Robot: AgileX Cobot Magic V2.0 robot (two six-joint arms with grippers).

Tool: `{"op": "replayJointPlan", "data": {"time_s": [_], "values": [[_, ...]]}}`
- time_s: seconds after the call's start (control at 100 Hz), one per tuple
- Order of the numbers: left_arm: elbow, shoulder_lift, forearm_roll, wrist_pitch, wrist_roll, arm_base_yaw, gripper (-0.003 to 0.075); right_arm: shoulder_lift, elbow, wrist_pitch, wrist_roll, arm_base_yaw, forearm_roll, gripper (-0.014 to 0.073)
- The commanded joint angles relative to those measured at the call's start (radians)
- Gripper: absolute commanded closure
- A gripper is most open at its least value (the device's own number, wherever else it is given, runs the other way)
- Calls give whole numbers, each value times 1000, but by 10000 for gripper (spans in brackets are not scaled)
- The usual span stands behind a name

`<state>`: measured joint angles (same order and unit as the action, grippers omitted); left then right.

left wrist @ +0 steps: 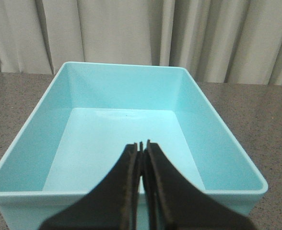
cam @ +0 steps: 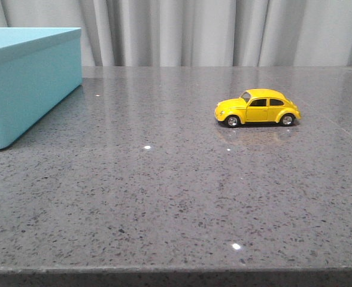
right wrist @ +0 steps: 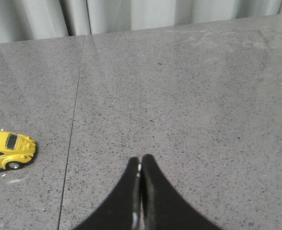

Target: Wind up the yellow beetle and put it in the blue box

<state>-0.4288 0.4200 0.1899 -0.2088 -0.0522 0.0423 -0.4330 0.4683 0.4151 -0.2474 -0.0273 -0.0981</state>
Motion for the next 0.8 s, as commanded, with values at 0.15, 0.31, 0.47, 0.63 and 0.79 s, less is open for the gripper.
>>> {"op": "replayJointPlan", "data": {"time_s": [0.15, 0.31, 0.47, 0.63, 0.79], "values": [[-37, 24, 4, 79, 7, -1, 739, -30, 52, -37, 13, 6, 11, 652], [-37, 24, 4, 89, 7, -1, 739, -96, 110, 32, 17, 61, 11, 652], [-37, 24, 4, 126, 7, -1, 739, -192, 201, 118, 28, 130, 10, 650], [-37, 24, 4, 145, 7, -1, 739, -310, 311, 186, 28, 191, 10, 571], [-37, 24, 4, 147, 7, -1, 739, -431, 421, 251, 29, 264, 10, 403]]}}
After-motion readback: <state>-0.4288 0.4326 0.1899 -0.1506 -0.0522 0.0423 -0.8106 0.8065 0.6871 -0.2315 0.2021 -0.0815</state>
